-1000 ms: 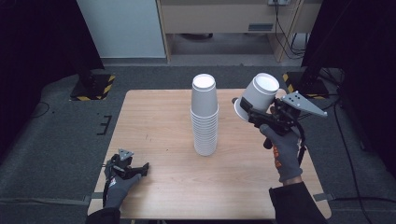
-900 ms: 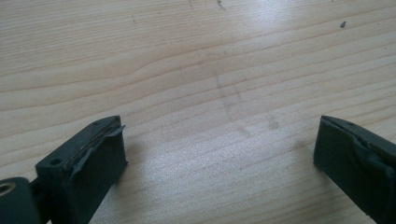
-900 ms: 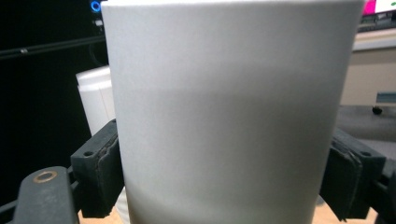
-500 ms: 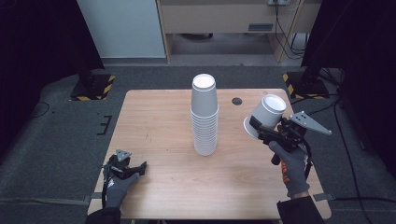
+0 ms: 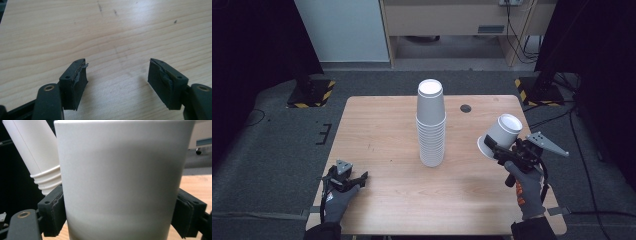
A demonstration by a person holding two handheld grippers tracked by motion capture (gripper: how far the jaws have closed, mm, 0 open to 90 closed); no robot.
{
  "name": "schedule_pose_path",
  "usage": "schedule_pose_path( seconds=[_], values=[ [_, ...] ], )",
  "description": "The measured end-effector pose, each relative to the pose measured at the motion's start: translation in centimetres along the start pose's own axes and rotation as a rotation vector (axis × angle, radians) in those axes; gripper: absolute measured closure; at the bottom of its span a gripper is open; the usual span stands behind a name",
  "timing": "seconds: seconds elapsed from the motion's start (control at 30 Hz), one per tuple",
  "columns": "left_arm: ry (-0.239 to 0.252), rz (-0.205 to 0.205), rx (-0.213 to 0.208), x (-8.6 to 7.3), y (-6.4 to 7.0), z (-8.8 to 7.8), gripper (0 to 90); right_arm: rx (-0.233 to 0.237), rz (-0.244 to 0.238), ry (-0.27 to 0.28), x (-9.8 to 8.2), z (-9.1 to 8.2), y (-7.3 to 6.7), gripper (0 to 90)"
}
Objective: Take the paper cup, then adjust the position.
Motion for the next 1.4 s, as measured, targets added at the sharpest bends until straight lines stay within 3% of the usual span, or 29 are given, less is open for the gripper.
schedule_pose_path(
  seconds=[0.23, 0.37, 0.67, 0.83, 1.07, 1.4],
  values=[
    [0.058, 0.004, -0.047, 0.5, 0.4, -0.6, 31.7, -0.007, 0.038, -0.016, -1.9, -0.2, 0.8, 15.8],
    [0.096, -0.004, -0.078, 1.0, 0.8, -0.9, 32.5, -0.004, 0.093, -0.028, -3.1, -0.4, 1.5, 15.7],
    [0.185, -0.011, -0.138, 1.9, 2.0, -1.9, 32.6, -0.005, 0.177, -0.011, -4.1, -0.9, 2.3, 15.7],
    [0.236, -0.003, -0.171, 2.5, 3.3, -2.5, 32.5, -0.004, 0.231, 0.001, -4.5, -0.9, 2.8, 15.6],
    [0.277, 0.02, -0.22, 3.3, 5.1, -3.0, 33.1, -0.002, 0.255, 0.001, -5.0, -0.9, 2.6, 15.6],
    [0.328, 0.075, -0.291, 4.6, 8.3, -3.8, 34.1, 0.02, 0.316, 0.041, -4.9, -1.3, 2.6, 15.5]
  ],
)
Point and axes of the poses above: each handheld gripper's, and its own axes: z roughly forward along the jaws, x roughly out of its top, y roughly to its right, the point moved 1 cm from there along z, roughly forward along the jaws, and after that the axes turned 4 degrees about x, right-handed, at the moved point
